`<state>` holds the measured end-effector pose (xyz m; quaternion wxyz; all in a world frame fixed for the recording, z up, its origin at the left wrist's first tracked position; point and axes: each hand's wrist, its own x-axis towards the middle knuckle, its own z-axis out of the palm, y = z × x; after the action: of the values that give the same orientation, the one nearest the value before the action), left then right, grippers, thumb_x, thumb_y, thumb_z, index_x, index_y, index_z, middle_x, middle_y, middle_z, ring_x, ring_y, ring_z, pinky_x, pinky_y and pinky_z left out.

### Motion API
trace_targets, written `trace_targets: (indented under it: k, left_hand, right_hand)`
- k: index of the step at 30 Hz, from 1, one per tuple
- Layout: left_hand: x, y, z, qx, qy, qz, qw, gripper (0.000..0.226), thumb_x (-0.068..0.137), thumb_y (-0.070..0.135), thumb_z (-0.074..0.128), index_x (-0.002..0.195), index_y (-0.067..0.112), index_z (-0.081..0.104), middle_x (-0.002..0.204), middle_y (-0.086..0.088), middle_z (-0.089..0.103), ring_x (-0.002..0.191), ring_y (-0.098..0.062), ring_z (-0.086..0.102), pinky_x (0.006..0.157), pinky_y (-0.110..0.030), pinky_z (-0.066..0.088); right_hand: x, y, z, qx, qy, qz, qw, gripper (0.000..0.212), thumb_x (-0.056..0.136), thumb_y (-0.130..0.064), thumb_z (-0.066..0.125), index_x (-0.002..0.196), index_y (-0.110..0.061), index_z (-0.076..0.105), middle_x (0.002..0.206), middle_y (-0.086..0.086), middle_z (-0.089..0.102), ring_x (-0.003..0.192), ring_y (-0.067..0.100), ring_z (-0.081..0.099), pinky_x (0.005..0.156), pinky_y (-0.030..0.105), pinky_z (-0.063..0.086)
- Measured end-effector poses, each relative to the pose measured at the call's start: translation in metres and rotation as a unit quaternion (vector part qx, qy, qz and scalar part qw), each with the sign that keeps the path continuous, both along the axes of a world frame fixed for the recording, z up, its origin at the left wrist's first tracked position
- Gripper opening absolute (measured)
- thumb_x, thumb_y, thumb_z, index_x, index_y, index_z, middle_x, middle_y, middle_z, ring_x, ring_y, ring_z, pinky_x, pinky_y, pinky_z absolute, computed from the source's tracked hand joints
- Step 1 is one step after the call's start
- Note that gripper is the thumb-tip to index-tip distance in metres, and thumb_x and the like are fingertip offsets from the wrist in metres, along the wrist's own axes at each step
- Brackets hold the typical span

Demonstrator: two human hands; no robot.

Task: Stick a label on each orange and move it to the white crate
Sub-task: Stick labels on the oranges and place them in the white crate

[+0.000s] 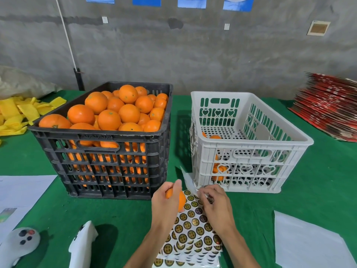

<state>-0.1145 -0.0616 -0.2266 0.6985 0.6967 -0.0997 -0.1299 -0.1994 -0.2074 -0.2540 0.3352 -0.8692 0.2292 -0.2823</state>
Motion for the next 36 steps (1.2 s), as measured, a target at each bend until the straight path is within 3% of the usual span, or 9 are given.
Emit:
trace_targets:
  k: [4, 7, 15, 21, 28, 31, 33, 36]
  left_hand:
    - [0.010, -0.018, 0.017, 0.083, 0.130, -0.089, 0.984, 0.040, 0.078, 0.055, 0.085, 0.095, 0.020, 0.073, 0.105, -0.005, 0.067, 0.093, -0.028, 0.070, 0.052, -0.038, 0.062]
    - [0.012, -0.027, 0.023, 0.112, 0.220, -0.113, 0.962, 0.046, 0.070, 0.049, 0.092, 0.093, 0.019, 0.065, 0.106, -0.013, 0.064, 0.090, -0.036, 0.072, 0.053, -0.037, 0.061]
    - [0.033, -0.030, 0.028, 0.132, 0.334, -0.138, 0.923, 0.056, 0.073, 0.019, 0.087, 0.114, 0.022, 0.049, 0.125, -0.017, 0.042, 0.112, -0.045, 0.056, 0.065, -0.050, 0.064]
    - [0.037, -0.031, 0.027, 0.138, 0.344, -0.152, 0.916, 0.056, 0.079, 0.013, 0.080, 0.123, 0.022, 0.048, 0.128, -0.019, 0.044, 0.114, -0.046, 0.057, 0.067, -0.052, 0.064]
    - [0.037, -0.034, 0.021, 0.167, 0.326, -0.137, 0.920, 0.061, 0.079, 0.016, 0.078, 0.130, 0.020, 0.045, 0.126, -0.019, 0.045, 0.112, -0.046, 0.058, 0.066, -0.052, 0.064]
    - [0.038, -0.036, 0.020, 0.178, 0.317, -0.133, 0.922, 0.064, 0.077, 0.017, 0.080, 0.130, 0.020, 0.043, 0.123, -0.018, 0.045, 0.112, -0.045, 0.058, 0.070, -0.054, 0.064]
    - [0.038, -0.036, 0.020, 0.181, 0.317, -0.127, 0.922, 0.064, 0.078, 0.017, 0.080, 0.130, 0.020, 0.043, 0.121, -0.018, 0.045, 0.111, -0.046, 0.058, 0.071, -0.055, 0.064]
    - [0.037, -0.035, 0.017, 0.169, 0.317, -0.118, 0.926, 0.064, 0.079, 0.018, 0.078, 0.132, 0.019, 0.041, 0.128, -0.022, 0.047, 0.113, -0.048, 0.061, 0.074, -0.056, 0.064]
  right_hand:
    - [0.003, 0.002, -0.004, 0.005, -0.019, 0.004, 1.000, 0.010, 0.097, -0.024, 0.068, 0.100, -0.021, 0.077, 0.099, -0.019, 0.060, 0.098, -0.001, 0.057, 0.086, 0.015, 0.046]
    - [0.004, 0.002, -0.005, 0.005, -0.018, 0.009, 1.000, 0.010, 0.097, -0.024, 0.068, 0.101, -0.021, 0.077, 0.099, -0.017, 0.060, 0.099, 0.001, 0.056, 0.089, 0.024, 0.048]
    - [0.007, 0.000, -0.009, 0.058, -0.024, 0.007, 0.998, 0.017, 0.102, -0.020, 0.058, 0.104, -0.025, 0.075, 0.099, -0.013, 0.062, 0.096, 0.001, 0.057, 0.085, 0.031, 0.052]
    - [0.007, -0.006, -0.012, 0.099, 0.007, 0.024, 0.995, 0.020, 0.103, -0.029, 0.057, 0.110, -0.025, 0.076, 0.100, -0.010, 0.063, 0.095, 0.003, 0.059, 0.087, 0.029, 0.050]
    - [0.009, -0.005, -0.007, 0.186, -0.030, 0.004, 0.982, 0.011, 0.091, -0.038, 0.075, 0.091, -0.030, 0.082, 0.087, -0.010, 0.069, 0.080, 0.000, 0.064, 0.070, 0.009, 0.046]
    - [0.012, -0.006, -0.006, 0.198, -0.039, -0.015, 0.979, 0.016, 0.091, -0.036, 0.075, 0.078, -0.030, 0.081, 0.082, -0.006, 0.071, 0.075, 0.006, 0.064, 0.066, 0.012, 0.047]
    - [0.014, -0.007, -0.006, 0.182, -0.028, -0.024, 0.983, 0.023, 0.092, -0.037, 0.073, 0.072, -0.027, 0.080, 0.077, -0.005, 0.071, 0.073, 0.011, 0.064, 0.068, 0.022, 0.051]
    - [0.015, -0.008, -0.005, 0.177, -0.006, -0.019, 0.984, 0.020, 0.087, -0.047, 0.076, 0.079, -0.030, 0.082, 0.082, -0.012, 0.071, 0.076, 0.004, 0.065, 0.072, 0.026, 0.054]
